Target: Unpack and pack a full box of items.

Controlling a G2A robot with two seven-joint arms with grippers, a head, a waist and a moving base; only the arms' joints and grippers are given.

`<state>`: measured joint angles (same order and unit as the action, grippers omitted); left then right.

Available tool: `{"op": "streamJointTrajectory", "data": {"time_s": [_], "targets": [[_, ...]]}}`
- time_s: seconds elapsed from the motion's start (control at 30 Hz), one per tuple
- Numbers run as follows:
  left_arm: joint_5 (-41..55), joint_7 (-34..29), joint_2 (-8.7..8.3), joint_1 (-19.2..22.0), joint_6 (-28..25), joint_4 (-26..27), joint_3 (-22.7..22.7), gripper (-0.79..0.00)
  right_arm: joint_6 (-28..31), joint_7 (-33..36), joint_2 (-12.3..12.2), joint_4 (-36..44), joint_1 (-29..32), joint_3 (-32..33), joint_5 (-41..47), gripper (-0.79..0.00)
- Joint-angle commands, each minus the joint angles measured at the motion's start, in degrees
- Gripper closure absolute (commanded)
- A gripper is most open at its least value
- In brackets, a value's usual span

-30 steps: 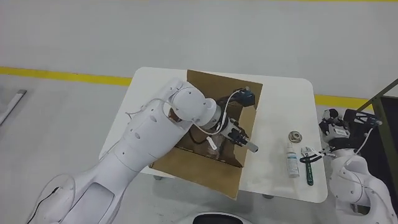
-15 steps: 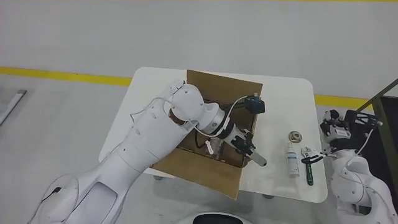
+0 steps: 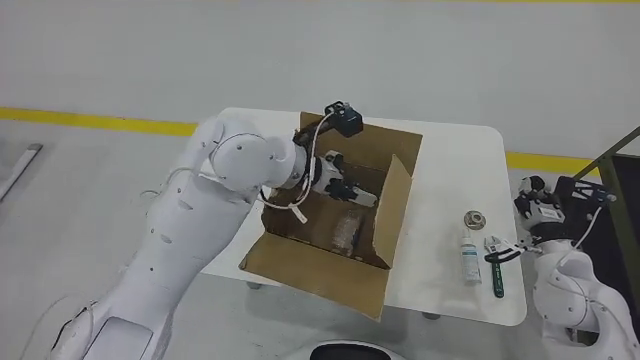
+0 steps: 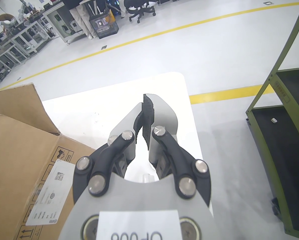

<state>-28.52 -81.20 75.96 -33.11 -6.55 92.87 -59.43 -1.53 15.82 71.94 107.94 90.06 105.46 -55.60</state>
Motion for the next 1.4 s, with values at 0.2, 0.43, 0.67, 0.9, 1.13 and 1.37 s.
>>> {"op": "streamJointTrajectory", "data": {"time_s": [0.2, 0.43, 0.67, 0.9, 1.13, 1.37], "targets": [[-19.0, -2.7, -3.7, -11.4, 8.1, 11.3, -10.9, -0.785, 0.1, 0.3, -0.1, 0.0, -0.2, -0.6, -0.7, 0.0], [-28.0, 0.3, -4.14, -13.5, 11.0, 5.5, -9.3, -0.785, 0.2, 0.3, -0.1, 0.4, -0.4, -1.3, -1.3, 0.0], [-29.9, 1.3, -3.54, -11.9, 12.9, -2.3, -5.2, 0.0, 0.2, 0.1, -0.1, 0.2, -0.1, -1.5, -1.6, 0.0], [-25.0, 1.6, -3.06, -10.9, 12.8, -5.5, -4.3, 0.0, 0.1, -0.1, -0.2, -0.4, -0.3, -1.6, -1.7, 0.0], [-19.5, 1.9, -2.97, -10.8, 13.4, -6.1, -5.5, 0.0, -0.3, 0.2, -0.2, -1.0, -0.8, -2.1, -2.1, 0.0], [-12.9, 2.1, -3.11, -11.1, 15.8, -6.9, -8.0, 0.0, -0.4, 0.6, -0.2, -1.6, -1.6, -2.5, -2.7, 0.0]]}}
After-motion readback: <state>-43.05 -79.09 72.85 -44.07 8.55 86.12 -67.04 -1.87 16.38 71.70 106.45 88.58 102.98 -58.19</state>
